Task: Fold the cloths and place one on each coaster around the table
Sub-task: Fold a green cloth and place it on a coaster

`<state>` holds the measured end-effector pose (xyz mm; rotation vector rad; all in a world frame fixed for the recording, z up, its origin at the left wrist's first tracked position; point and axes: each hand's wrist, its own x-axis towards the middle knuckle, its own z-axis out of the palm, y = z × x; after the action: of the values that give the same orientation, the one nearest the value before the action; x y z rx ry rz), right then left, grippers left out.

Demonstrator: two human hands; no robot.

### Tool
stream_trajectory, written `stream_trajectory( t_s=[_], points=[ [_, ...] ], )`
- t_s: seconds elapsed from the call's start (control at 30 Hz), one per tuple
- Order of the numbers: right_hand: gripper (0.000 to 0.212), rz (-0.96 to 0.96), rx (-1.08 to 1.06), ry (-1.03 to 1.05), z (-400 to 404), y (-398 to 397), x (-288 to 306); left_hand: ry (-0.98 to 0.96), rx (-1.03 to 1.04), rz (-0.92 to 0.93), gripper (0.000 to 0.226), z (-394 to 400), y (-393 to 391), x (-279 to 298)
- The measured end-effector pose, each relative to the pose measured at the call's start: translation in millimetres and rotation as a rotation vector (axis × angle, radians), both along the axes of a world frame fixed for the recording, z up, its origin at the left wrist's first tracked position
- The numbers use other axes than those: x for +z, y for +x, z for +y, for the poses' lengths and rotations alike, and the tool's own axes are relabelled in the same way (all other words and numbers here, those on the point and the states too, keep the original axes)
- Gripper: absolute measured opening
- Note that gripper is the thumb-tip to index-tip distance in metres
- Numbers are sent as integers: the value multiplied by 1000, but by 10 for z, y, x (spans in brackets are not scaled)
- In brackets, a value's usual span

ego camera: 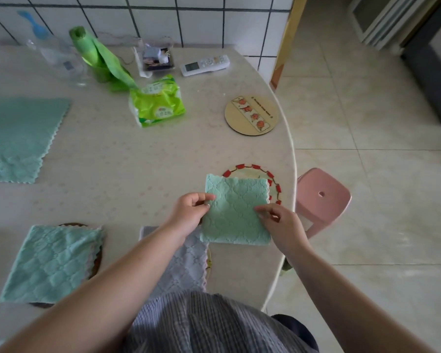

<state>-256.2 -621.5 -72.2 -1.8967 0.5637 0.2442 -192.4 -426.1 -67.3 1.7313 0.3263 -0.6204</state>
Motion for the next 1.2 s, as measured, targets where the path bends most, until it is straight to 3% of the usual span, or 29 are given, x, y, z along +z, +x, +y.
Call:
stream_trajectory(
  t_s=[0.33, 0.77, 0.9, 1.0, 1.07, 1.2],
  points=[
    [33, -18, 84, -150, -348, 252, -92, 55, -95, -3, 33, -396, 390, -74],
    [37, -25, 1, -175, -344, 272, -194, 148, -256, -76, 39, -426, 424, -160],
    [44, -59, 56, -348, -356, 237, -277, 501, -421, -401, 43, -407, 333, -219],
    [50, -149, 274, -580, -352, 241, -287, 725, -684, -659, 53, -383, 248, -270],
    [47, -170, 396, -640, -339, 255, -296, 790, -812, -690, 55, -375, 203, -309],
    [48, -104, 464, -655, -397, 239, -325, 876, -885, -578, 59, -292, 162, -404]
  ],
)
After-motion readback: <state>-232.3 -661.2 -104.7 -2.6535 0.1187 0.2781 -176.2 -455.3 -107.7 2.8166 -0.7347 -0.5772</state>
